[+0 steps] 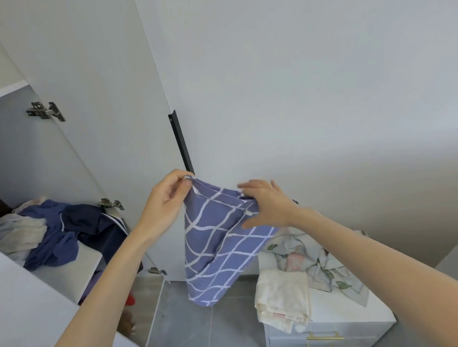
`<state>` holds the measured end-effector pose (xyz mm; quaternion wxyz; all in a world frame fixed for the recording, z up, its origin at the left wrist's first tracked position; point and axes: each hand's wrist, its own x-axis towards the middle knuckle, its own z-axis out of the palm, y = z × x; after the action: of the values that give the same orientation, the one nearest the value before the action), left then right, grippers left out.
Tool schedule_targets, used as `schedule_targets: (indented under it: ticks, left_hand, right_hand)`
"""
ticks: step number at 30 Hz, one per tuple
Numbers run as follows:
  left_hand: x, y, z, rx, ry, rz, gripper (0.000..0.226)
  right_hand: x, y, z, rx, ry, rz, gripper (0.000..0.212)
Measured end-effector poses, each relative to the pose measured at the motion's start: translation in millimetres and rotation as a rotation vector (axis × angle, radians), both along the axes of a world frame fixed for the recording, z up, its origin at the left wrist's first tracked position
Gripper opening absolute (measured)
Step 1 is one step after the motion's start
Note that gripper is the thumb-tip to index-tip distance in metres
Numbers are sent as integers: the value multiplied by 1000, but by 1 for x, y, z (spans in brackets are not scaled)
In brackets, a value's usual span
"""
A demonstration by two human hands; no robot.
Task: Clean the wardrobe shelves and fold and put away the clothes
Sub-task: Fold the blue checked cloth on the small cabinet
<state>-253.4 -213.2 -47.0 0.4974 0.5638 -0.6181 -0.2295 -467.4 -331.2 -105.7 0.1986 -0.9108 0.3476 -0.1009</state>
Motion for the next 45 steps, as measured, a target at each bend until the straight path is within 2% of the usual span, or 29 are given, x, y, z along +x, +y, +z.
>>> schedule_targets:
  ticks: [2, 6, 10, 17, 20, 22, 24, 31, 36, 45]
  left_hand:
    - [6, 1, -1, -14, 38, 50, 20]
    - [30, -5, -22, -28, 118, 242, 22]
    - [44, -16, -54, 27, 137, 359, 24]
    - [28, -71, -83, 187, 167, 376, 24]
    - [5, -102, -78, 206, 184, 366, 15]
    - [-10, -122, -74, 226, 302, 348, 8]
    - [-21, -139, -73, 226, 396, 320, 11]
    - [-49, -168, -100, 237, 480, 256, 17]
    - [-59, -141, -152, 397, 397, 185, 15]
    - [-85, -55, -237, 600, 144, 112, 11]
  right_hand:
    - [-7, -3, -2, 71, 89, -34, 20]
    - [-40, -10, -13, 121, 66, -150, 38]
    - [-72, -17, -12, 17, -2, -328, 11]
    - [-111, -39, 9, -184, -66, -598, 26]
    - [-127, -62, 13, -74, -214, -655, 28]
    - [-135, -78, 15, -17, -318, -685, 31]
    - [-142, -92, 16, -6, -355, -718, 32]
    - [-174, -118, -7, 31, -443, -732, 31]
    - [-203, -90, -64, 186, -419, -756, 29]
    - [-236, 10, -149, 367, -200, -849, 23]
